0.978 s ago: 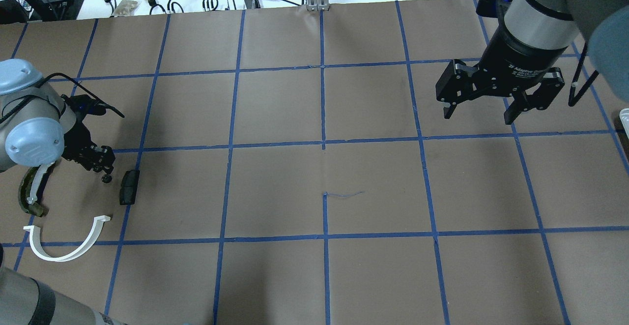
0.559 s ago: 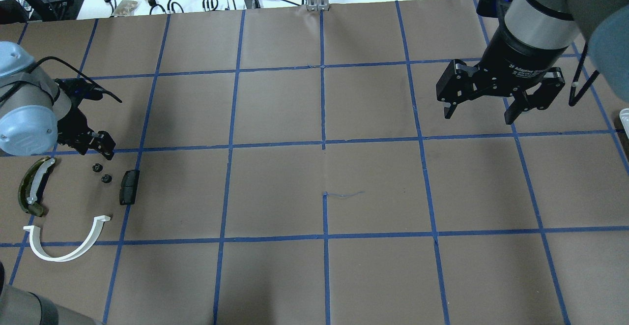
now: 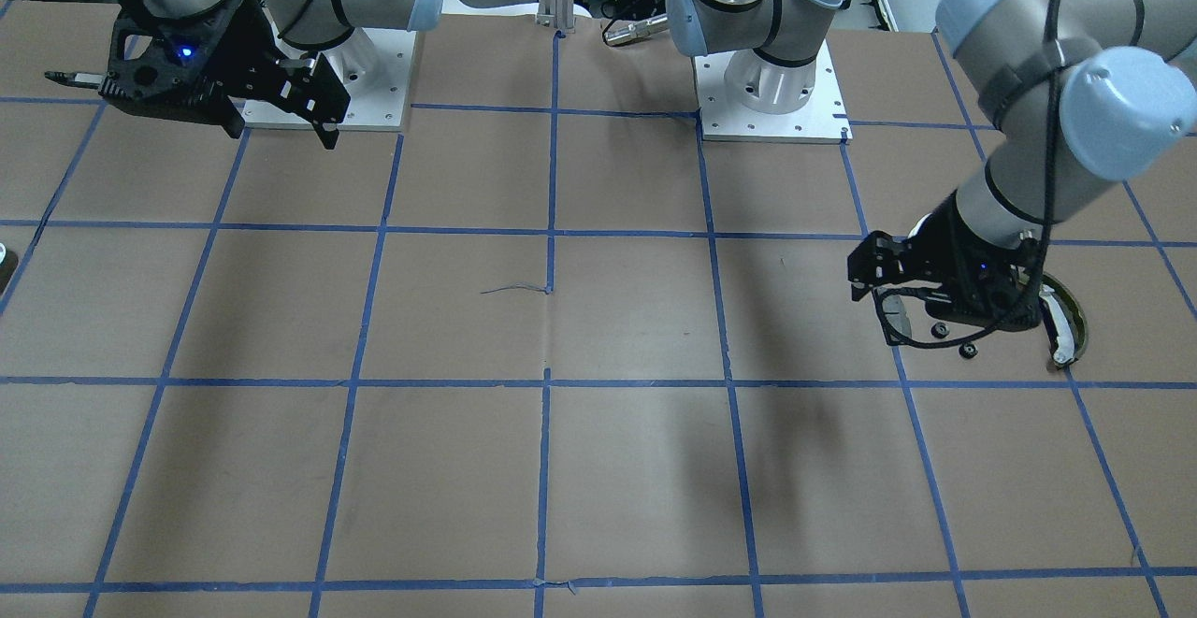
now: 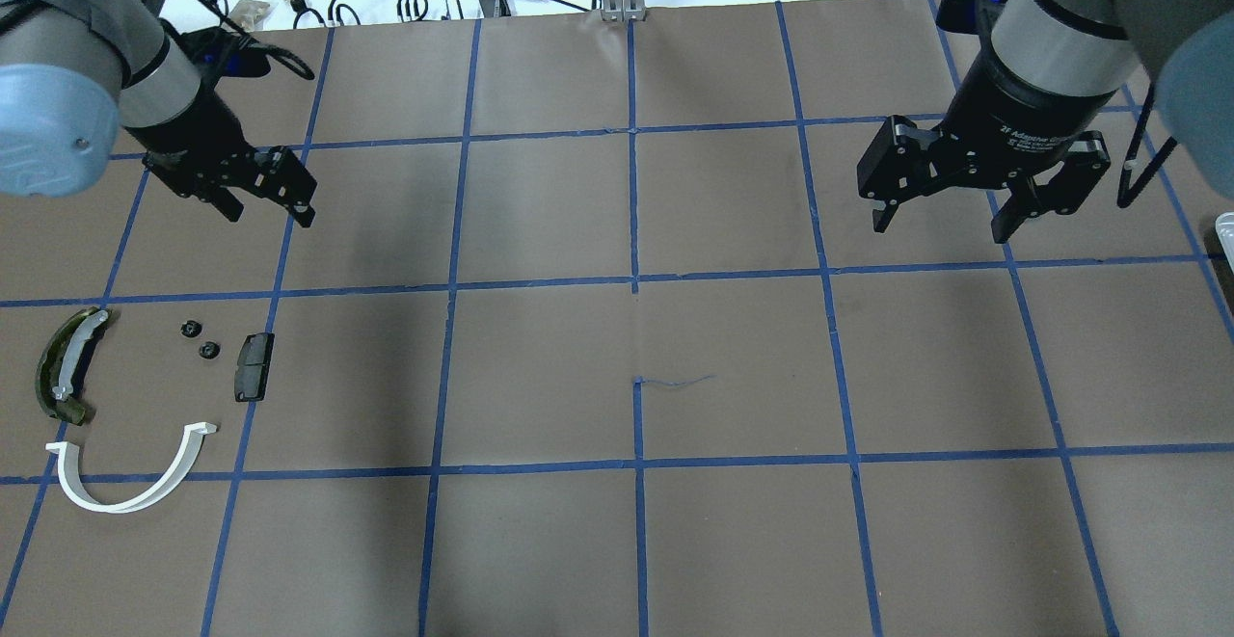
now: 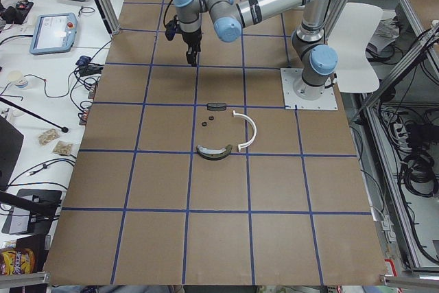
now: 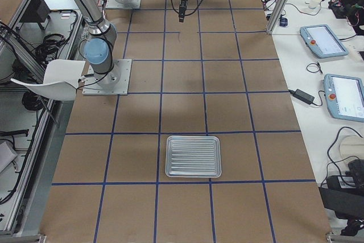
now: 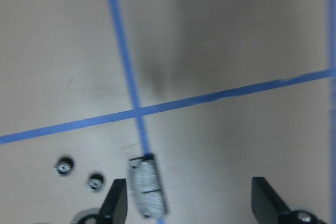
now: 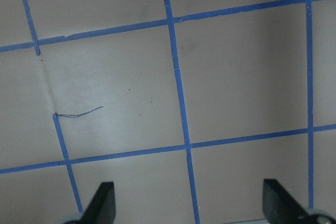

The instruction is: Place bearing gear from tray to pile

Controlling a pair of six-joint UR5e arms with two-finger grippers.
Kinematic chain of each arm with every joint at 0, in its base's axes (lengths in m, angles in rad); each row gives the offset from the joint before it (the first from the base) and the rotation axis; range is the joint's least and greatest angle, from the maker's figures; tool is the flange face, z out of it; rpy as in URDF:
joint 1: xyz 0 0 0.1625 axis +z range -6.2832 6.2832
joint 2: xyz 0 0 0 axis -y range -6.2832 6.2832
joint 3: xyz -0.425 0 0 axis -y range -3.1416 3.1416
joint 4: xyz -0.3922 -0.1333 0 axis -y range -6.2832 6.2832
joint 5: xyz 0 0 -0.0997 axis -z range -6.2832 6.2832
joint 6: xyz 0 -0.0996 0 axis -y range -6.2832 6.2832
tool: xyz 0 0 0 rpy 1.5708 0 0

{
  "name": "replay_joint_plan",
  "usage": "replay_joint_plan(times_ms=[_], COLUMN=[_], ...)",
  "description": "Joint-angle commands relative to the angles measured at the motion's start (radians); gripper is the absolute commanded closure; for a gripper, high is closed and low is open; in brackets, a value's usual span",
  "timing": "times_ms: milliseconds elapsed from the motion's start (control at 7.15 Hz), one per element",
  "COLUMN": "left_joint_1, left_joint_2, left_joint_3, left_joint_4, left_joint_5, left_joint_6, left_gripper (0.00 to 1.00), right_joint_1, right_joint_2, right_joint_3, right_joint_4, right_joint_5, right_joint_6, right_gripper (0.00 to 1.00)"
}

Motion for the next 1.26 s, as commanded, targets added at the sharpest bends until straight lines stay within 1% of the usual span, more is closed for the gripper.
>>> replay_joint_plan(times_ms=[0, 140, 280, 419, 559, 839, 1118], left_joint_1=[-0.117, -0.119, -0.119, -0.123, -0.125, -0.125, -0.128], left_joint_2=[0.044, 0.074, 0.122, 0.134, 0.141, 0.148, 0.147], left_joint_3=[0.152, 0.174, 0.158, 0.148, 0.147, 0.154, 0.153], left_joint_4=[-0.202, -0.227, -0.228, -0.224, -0.222, -0.218, -0.224], left_joint_5=[0.001, 0.001, -0.002, -0.002, 0.014, -0.003, 0.003], left_joint_6=[-0.143, -0.145, -0.186, -0.262, -0.268, -0.274, -0.269], left_gripper=[0.0, 0.0, 0.0, 0.0, 0.0, 0.0, 0.0], right_joint_1=[0.001, 0.0, 0.001, 0.001, 0.001, 0.001, 0.001], right_joint_2=[-0.001, -0.001, 0.001, -0.001, 0.001, 0.001, 0.001], right_joint_3=[0.0, 0.0, 0.001, 0.0, 0.001, 0.001, 0.001], right_joint_4=[0.0, 0.0, 0.0, 0.0, 0.002, 0.002, 0.003], right_joint_5=[0.001, 0.001, 0.003, 0.001, 0.001, 0.001, 0.001], right_joint_6=[-0.001, -0.001, -0.001, -0.001, -0.001, -0.001, -0.001], right_gripper=[0.0, 0.0, 0.0, 0.0, 0.0, 0.0, 0.0])
